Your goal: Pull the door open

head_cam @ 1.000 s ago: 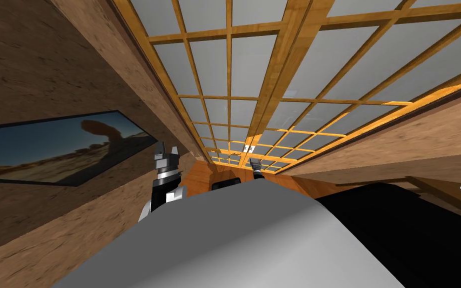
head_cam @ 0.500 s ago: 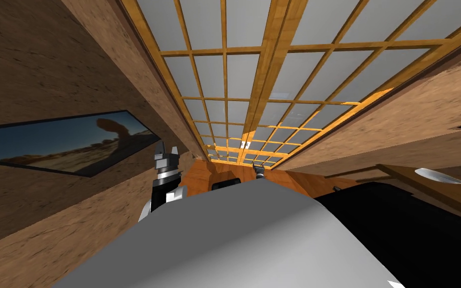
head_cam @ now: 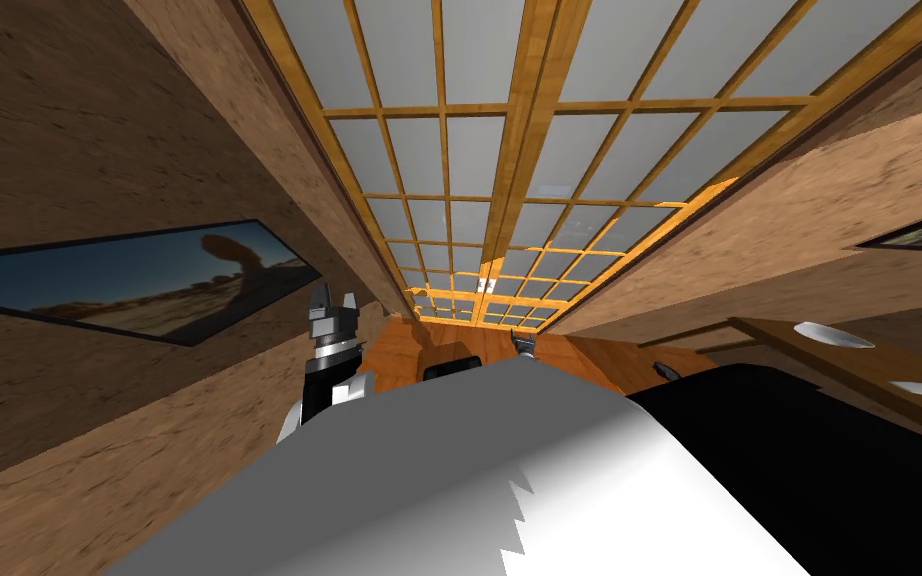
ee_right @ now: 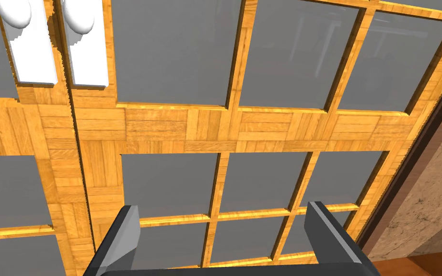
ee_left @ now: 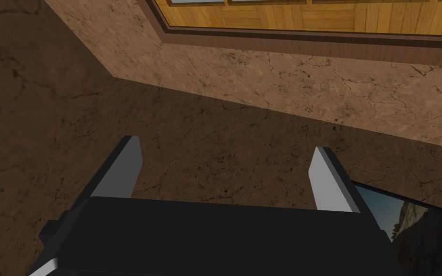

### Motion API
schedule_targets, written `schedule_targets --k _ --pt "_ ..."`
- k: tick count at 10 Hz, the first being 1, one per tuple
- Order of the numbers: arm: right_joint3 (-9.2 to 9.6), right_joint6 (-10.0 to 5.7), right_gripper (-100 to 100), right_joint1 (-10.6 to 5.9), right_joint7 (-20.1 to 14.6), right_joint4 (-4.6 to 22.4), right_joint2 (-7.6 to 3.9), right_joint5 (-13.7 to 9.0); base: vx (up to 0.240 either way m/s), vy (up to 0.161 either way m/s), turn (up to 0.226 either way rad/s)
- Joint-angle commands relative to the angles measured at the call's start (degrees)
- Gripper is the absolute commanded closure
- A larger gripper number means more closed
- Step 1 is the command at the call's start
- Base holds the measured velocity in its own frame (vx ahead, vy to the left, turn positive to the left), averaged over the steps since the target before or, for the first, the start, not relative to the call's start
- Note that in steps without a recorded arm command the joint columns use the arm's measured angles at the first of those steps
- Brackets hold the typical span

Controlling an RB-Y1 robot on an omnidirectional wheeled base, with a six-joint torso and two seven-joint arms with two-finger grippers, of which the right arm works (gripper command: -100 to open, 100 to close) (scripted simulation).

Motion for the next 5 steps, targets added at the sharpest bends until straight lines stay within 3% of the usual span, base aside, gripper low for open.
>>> schedule_targets --k 1,3,4,5 --pt "-0.92 0.19 -100 0.76 -0.55 1.68 -0.76 -0.47 -0.125 0.000 -0.064" --pt "-1.65 0.24 -100 1.24 -0.79 3.13 -1.07 -0.79 -0.152 0.004 -0.045" --pt "-2.97 0.32 -100 1.82 -1.23 5.70 -1.61 -1.34 -0.129 -0.038 -0.046" --pt "-3.33 0.34 -100 1.82 -1.37 6.40 -1.74 -1.47 -0.134 -0.041 -0.029"
